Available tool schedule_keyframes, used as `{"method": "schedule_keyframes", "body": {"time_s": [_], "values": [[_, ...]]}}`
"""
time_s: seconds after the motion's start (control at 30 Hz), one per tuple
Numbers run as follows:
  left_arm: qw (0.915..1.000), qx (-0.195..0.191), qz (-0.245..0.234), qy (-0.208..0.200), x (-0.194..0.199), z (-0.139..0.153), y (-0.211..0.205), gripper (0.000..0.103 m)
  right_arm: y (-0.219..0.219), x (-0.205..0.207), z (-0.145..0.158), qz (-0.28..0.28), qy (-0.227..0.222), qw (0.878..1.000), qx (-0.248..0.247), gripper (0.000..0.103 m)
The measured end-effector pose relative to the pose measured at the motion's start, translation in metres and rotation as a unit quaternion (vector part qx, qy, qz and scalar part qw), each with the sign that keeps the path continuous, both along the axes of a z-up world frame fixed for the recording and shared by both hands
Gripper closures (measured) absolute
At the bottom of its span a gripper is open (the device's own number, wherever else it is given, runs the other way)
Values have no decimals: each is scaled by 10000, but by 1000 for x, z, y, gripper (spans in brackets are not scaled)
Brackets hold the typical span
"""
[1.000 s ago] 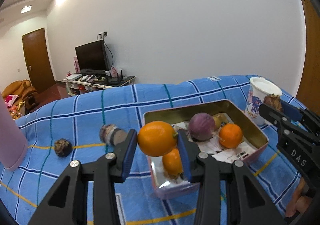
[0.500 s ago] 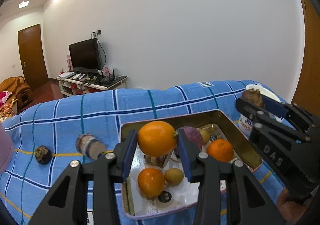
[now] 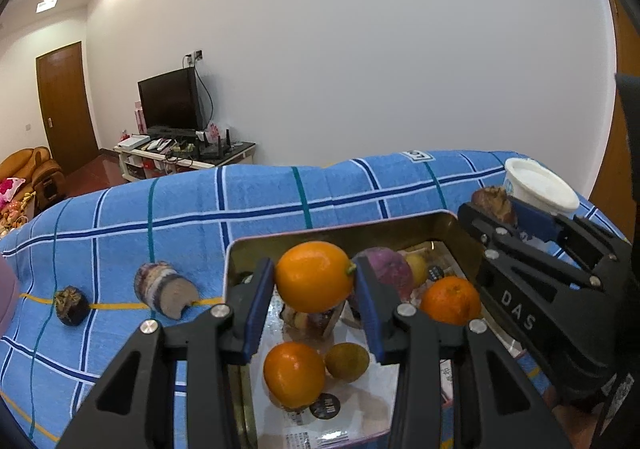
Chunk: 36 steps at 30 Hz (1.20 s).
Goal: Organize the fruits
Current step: 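Lower both items into the tin and open both grippers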
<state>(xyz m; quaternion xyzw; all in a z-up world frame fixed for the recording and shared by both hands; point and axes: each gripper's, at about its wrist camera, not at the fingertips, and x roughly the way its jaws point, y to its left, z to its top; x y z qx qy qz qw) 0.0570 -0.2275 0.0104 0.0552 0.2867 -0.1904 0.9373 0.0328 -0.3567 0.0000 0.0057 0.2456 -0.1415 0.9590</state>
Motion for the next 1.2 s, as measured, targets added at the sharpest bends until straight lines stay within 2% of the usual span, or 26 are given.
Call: {"method": "schedule_keyframes", "body": {"time_s": [0.1, 0.6, 0.93, 1.2], "values": [[10000, 13, -13, 44, 3, -3, -3, 60, -5, 6, -6, 24, 140, 9998, 141, 61], [9998, 136, -56, 105, 4, -8, -12, 60, 1, 30, -18, 304, 610, 9976, 95, 60], [9998, 124, -27, 124, 4, -9, -5, 61, 5, 31, -17, 578, 582, 9966, 48, 60], [9998, 131, -32, 119, 3, -8, -3, 61, 1, 35, -21, 826, 724, 9934, 336, 60]]}}
